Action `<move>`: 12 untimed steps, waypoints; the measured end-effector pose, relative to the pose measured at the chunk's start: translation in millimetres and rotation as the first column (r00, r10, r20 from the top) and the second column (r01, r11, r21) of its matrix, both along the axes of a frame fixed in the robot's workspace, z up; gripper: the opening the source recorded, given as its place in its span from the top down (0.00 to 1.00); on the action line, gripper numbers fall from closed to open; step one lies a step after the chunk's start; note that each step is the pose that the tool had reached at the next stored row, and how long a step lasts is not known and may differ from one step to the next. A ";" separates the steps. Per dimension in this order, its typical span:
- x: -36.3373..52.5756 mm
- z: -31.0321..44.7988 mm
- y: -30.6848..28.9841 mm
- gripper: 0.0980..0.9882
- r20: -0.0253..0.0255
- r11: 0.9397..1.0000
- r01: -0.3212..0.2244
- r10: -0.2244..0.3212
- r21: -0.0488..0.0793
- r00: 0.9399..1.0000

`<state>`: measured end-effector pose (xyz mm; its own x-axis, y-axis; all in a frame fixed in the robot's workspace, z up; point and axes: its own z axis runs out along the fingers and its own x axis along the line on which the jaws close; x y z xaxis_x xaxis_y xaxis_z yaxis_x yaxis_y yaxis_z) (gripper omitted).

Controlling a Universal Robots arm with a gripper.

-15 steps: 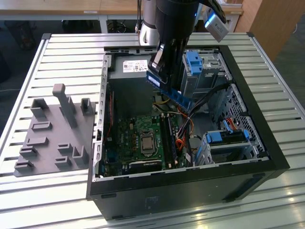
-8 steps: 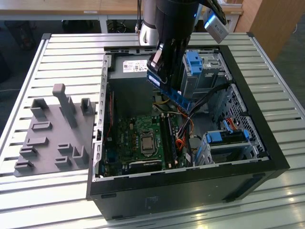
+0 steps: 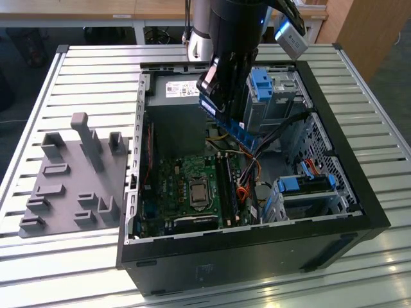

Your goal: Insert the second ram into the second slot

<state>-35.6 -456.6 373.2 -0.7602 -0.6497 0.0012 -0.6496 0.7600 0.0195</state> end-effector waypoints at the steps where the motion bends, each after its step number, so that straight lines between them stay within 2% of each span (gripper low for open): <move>1: 0.0 0.0 0.0 0.96 0.000 1.000 0.007 -0.007 0.000 1.000; 12: 0.0 0.0 0.0 0.96 0.000 0.995 0.097 -0.097 0.000 0.995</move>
